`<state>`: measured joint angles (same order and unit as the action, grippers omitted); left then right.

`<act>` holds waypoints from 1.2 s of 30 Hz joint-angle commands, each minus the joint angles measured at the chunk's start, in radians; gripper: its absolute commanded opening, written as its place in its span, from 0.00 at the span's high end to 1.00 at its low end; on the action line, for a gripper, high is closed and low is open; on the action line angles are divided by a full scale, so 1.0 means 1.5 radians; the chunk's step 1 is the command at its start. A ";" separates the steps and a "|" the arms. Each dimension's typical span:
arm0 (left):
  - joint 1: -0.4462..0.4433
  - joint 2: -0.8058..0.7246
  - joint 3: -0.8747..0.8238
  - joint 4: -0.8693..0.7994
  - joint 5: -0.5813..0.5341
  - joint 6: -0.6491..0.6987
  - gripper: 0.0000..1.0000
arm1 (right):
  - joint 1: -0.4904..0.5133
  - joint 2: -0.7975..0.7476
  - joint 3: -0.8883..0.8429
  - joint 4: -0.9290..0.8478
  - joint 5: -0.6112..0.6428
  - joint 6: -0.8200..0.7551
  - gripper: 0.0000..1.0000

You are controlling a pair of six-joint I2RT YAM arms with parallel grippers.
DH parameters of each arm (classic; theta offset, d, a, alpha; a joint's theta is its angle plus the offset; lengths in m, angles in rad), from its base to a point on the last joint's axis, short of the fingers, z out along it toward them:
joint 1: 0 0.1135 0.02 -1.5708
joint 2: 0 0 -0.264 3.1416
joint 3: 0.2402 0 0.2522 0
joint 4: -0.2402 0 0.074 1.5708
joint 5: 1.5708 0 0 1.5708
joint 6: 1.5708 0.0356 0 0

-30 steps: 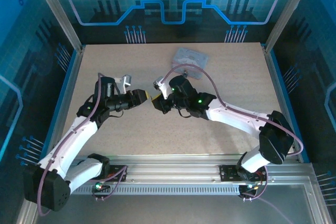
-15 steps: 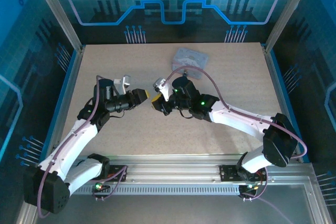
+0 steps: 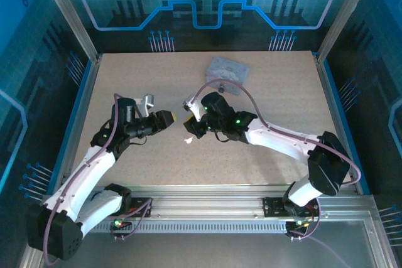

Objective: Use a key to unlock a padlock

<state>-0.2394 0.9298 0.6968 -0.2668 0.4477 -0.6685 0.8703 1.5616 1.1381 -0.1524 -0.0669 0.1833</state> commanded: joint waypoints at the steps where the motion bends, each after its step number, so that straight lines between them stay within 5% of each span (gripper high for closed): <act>1: 0.004 -0.011 -0.038 -0.068 -0.059 0.046 0.53 | 0.000 0.034 0.027 -0.089 0.048 0.036 0.82; 14: 0.000 -0.002 -0.132 -0.022 -0.087 0.023 0.54 | 0.005 0.263 0.226 -0.281 0.002 -0.080 0.74; 19: -0.011 0.051 -0.158 0.043 -0.079 0.006 0.57 | -0.039 0.272 0.232 -0.272 0.008 0.005 0.79; 29: -0.091 0.251 -0.108 0.135 -0.098 0.042 0.65 | -0.119 0.257 0.114 -0.127 -0.174 0.244 0.76; 36: -0.130 0.332 -0.091 0.178 -0.118 0.026 0.70 | -0.120 0.296 0.114 -0.098 -0.210 0.290 0.74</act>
<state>-0.4206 1.4010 0.5293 -0.0444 0.2985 -0.6289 0.6880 1.9747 1.3014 -0.3470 -0.3130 0.5514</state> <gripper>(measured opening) 0.309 0.255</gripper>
